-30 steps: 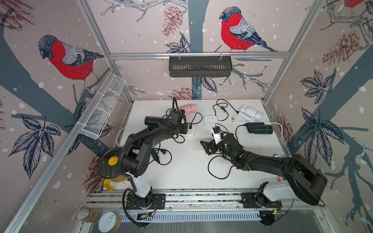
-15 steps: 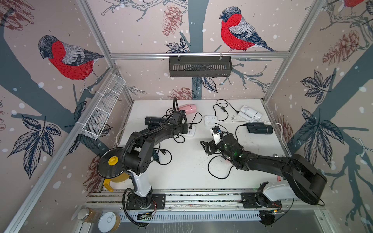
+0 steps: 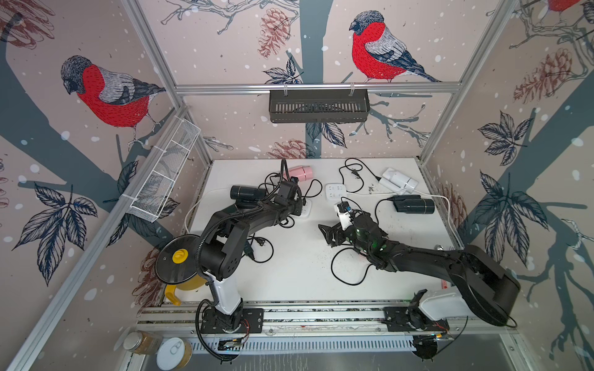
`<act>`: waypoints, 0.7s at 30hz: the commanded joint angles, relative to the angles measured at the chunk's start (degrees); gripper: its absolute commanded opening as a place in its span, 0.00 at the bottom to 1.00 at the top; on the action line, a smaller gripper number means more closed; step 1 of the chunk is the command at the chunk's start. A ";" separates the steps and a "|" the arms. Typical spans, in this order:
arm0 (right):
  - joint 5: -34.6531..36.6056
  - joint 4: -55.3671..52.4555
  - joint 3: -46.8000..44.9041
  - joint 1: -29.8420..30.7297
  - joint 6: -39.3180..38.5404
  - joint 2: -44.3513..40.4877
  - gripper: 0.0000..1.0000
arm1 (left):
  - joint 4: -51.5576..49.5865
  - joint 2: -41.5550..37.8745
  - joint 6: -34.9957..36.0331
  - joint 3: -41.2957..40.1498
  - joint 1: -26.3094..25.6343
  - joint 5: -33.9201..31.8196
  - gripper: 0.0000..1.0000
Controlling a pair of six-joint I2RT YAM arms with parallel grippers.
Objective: Charge the blow dryers
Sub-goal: Insert the plug into the socket.
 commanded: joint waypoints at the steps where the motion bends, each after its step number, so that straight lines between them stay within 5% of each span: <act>1: 0.80 0.31 0.19 0.17 -0.23 -0.35 1.00 | -4.20 -0.61 -0.07 -2.49 -0.51 0.45 0.09; 21: 1.57 -0.03 0.49 0.53 -0.32 0.08 1.00 | -2.20 -2.22 0.78 -7.53 -1.23 -2.92 0.08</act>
